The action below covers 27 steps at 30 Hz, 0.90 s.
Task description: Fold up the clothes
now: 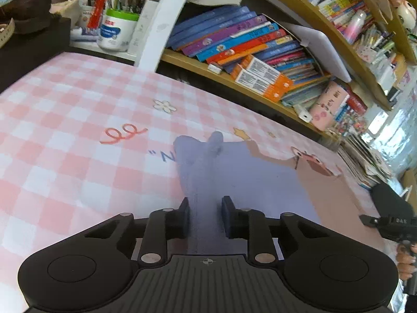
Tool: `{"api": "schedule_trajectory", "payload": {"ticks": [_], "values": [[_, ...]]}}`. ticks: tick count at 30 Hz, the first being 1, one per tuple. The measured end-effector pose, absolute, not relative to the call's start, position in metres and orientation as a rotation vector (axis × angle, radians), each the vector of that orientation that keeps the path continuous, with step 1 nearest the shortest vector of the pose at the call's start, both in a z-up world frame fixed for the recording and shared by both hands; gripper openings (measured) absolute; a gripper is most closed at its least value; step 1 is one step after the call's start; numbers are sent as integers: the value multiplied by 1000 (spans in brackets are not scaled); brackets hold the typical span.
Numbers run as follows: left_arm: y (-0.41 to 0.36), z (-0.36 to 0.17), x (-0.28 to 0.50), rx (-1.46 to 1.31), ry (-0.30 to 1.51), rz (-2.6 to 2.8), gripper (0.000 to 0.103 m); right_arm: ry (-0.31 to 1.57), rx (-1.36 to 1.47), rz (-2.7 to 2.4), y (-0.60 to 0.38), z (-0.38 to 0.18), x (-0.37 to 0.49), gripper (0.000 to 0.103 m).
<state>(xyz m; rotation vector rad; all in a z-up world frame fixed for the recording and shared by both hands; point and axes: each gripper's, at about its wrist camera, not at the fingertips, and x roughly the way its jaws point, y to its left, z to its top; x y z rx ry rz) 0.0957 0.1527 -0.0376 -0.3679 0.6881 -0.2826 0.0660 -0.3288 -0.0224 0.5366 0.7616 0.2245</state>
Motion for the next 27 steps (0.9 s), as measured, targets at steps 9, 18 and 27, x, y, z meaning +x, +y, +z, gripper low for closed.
{"api": "schedule_trajectory", "payload": {"ticks": [9,18,27], "values": [[199,-31,125,-347,687,-135,23,775,526,302,-273,-24,94,15],[228,-22,127,-385,651,-26,33,740,273,327,-226,-11,116,32],[194,14,47,-229,545,15,59,594,-43,362,-228,8,51,45]]}}
